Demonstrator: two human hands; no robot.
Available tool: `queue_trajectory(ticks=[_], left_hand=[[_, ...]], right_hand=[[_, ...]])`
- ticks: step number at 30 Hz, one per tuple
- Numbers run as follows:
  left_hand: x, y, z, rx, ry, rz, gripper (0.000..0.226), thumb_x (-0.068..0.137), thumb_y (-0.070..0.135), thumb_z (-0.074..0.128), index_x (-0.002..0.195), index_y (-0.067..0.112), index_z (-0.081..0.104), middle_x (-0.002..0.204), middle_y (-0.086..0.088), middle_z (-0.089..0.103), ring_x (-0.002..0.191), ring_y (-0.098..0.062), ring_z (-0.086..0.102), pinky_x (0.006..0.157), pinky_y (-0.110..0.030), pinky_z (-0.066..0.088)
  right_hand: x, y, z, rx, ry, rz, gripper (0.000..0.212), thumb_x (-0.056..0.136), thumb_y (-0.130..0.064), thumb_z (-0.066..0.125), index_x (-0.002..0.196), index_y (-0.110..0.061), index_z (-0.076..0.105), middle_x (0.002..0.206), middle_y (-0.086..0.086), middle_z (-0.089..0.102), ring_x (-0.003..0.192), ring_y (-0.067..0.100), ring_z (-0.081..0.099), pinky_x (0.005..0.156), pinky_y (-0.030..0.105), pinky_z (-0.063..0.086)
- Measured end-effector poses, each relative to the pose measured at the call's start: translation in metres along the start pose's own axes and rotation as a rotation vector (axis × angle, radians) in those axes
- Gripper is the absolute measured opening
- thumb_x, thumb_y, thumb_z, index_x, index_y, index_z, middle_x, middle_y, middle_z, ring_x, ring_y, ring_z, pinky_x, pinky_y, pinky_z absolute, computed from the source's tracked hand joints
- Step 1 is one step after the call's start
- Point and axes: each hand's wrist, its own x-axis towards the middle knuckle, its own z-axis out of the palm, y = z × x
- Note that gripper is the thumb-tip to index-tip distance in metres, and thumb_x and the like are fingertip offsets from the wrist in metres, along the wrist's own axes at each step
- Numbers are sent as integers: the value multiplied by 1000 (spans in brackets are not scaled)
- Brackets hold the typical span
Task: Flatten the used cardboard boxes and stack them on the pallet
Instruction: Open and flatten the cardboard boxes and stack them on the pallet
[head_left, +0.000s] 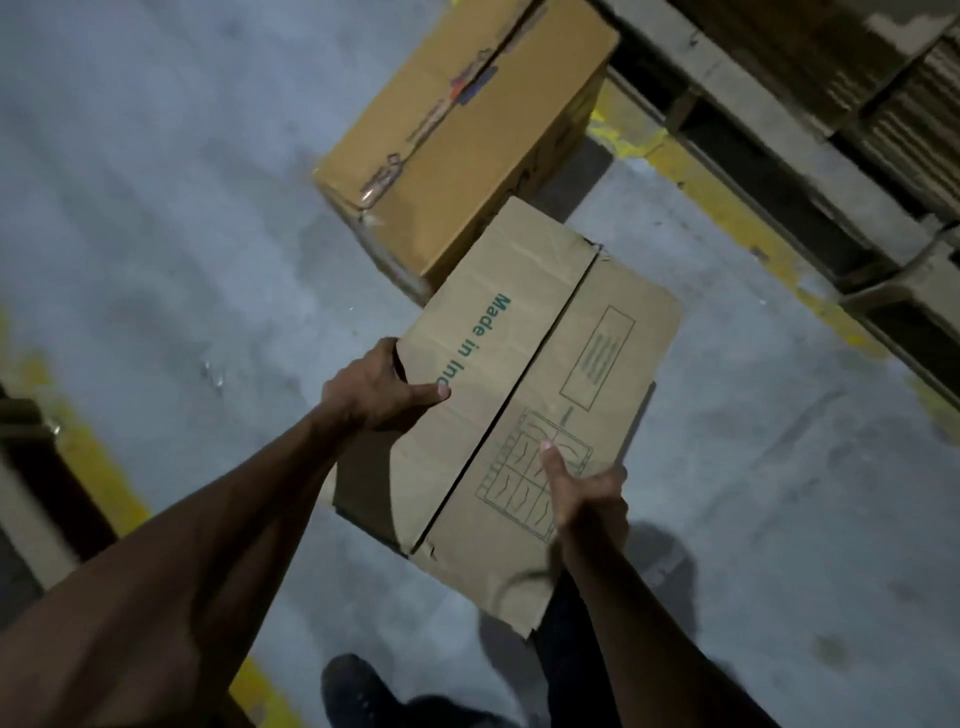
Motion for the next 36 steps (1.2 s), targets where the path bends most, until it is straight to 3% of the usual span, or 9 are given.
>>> queue_trajectory(ticks=[2, 4, 6, 9, 12, 17, 24, 30, 36], left_hand=[[-21, -51, -1, -19, 33, -29, 98, 46, 93, 67, 124, 34, 56, 117, 11, 70, 100, -18, 68, 88, -46, 56], [-42, -105, -1, -48, 42, -63, 96, 47, 93, 66, 124, 36, 57, 117, 11, 70, 102, -18, 68, 90, -47, 56], [-63, -147, 0, -84, 79, -99, 98, 43, 97, 64, 122, 38, 58, 116, 11, 70, 101, -18, 69, 90, -47, 56], [-106, -211, 4, -182, 142, -131, 91, 45, 95, 65, 115, 38, 63, 110, 12, 73, 98, -18, 70, 88, -46, 56], [-146, -254, 13, -297, 239, -199, 74, 59, 79, 75, 113, 31, 65, 107, 9, 72, 96, -19, 68, 88, -41, 55], [-180, -330, 48, -546, 370, -307, 88, 47, 90, 73, 116, 36, 63, 110, 13, 72, 100, -17, 70, 91, -47, 55], [-190, -342, 95, -752, 573, -442, 97, 52, 76, 75, 128, 23, 51, 120, 2, 67, 110, -26, 64, 97, -49, 51], [-170, -353, 123, -601, 706, -456, 81, 66, 73, 73, 126, 25, 47, 124, 0, 65, 115, -30, 61, 96, -48, 48], [-168, -358, 132, -552, 781, -420, 75, 72, 71, 71, 127, 24, 49, 125, 2, 64, 117, -28, 58, 87, -37, 40]], right_hand=[[-21, 18, 26, -71, -12, -29, 83, 71, -81, 64, 122, -18, 46, 115, 11, 67, 100, 33, 63, 90, 44, 54], [-48, 31, 51, -133, -17, -53, 86, 68, -84, 61, 123, -19, 45, 116, 11, 66, 106, 36, 62, 92, 46, 53], [-72, 41, 69, -164, -52, -63, 75, 81, -70, 65, 127, -14, 44, 117, 11, 63, 111, 35, 60, 87, 37, 49], [-107, 65, 102, -201, -110, -157, 59, 87, -60, 66, 122, -19, 42, 103, 1, 64, 101, 28, 60, 85, 34, 48], [-130, 80, 136, -304, -90, -252, 76, 81, -71, 64, 131, -19, 41, 118, 8, 65, 108, 34, 61, 94, 46, 51], [-147, 81, 177, -439, -92, -399, 74, 80, -70, 65, 134, -25, 42, 123, 6, 65, 111, 35, 60, 98, 45, 47], [-119, 84, 223, -546, -76, -616, 73, 84, -68, 63, 139, -25, 39, 126, 4, 63, 114, 33, 59, 96, 46, 43], [-87, 111, 244, -572, 62, -803, 83, 81, -78, 54, 137, -19, 40, 126, 8, 64, 112, 35, 60, 96, 50, 47], [-82, 115, 246, -557, 64, -835, 77, 82, -77, 54, 131, -19, 41, 124, 6, 64, 111, 33, 62, 93, 50, 50]])
